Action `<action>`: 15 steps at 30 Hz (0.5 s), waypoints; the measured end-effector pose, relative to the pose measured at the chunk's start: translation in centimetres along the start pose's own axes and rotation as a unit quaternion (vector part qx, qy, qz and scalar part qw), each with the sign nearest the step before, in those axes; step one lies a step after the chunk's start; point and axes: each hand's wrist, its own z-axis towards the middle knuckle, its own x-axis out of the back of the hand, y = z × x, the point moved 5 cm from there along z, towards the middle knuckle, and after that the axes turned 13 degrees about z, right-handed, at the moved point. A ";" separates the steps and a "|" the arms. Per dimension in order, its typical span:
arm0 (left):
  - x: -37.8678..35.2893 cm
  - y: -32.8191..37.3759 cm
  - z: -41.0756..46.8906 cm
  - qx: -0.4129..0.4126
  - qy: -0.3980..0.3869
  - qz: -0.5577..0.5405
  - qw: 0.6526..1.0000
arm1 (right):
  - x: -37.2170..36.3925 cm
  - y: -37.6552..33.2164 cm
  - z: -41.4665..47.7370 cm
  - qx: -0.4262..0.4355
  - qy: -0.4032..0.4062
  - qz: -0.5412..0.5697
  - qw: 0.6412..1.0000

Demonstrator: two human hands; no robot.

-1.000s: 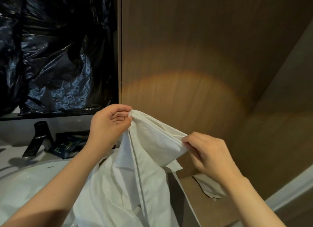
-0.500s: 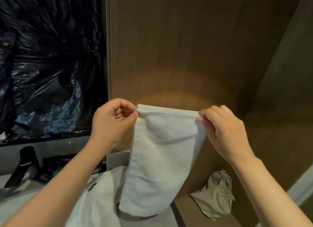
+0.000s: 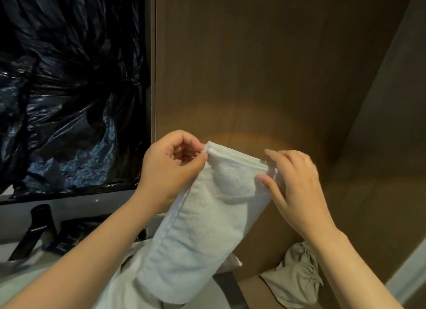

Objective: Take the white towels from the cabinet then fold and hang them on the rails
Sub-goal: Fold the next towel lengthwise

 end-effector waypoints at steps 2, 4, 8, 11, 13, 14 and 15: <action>-0.3 0.5 -0.3 -0.012 -0.005 0.006 1.000 | -1.0 -1.1 -0.4 -0.028 -0.026 0.072 0.997; -0.4 1.0 -0.5 -0.024 -0.011 0.009 1.000 | -2.2 -2.4 -0.6 -0.048 -0.048 0.132 0.989; 0.0 1.8 -1.0 -0.050 -0.012 0.012 0.999 | -4.2 -4.4 -0.4 -0.057 -0.044 0.189 0.979; 0.5 2.2 -1.1 -0.055 -0.007 0.007 0.998 | -4.7 -5.1 0.2 -0.042 -0.011 0.210 0.977; 0.9 2.1 -1.2 -0.052 -0.004 0.003 0.999 | -4.7 -5.7 0.6 -0.006 0.018 0.235 0.972; 1.1 2.0 -1.3 -0.050 -0.003 0.000 0.999 | -4.7 -5.9 0.8 0.014 0.031 0.245 0.969; 1.3 1.7 -1.4 -0.047 -0.003 -0.002 0.999 | -4.7 -6.2 1.0 0.029 0.041 0.252 0.966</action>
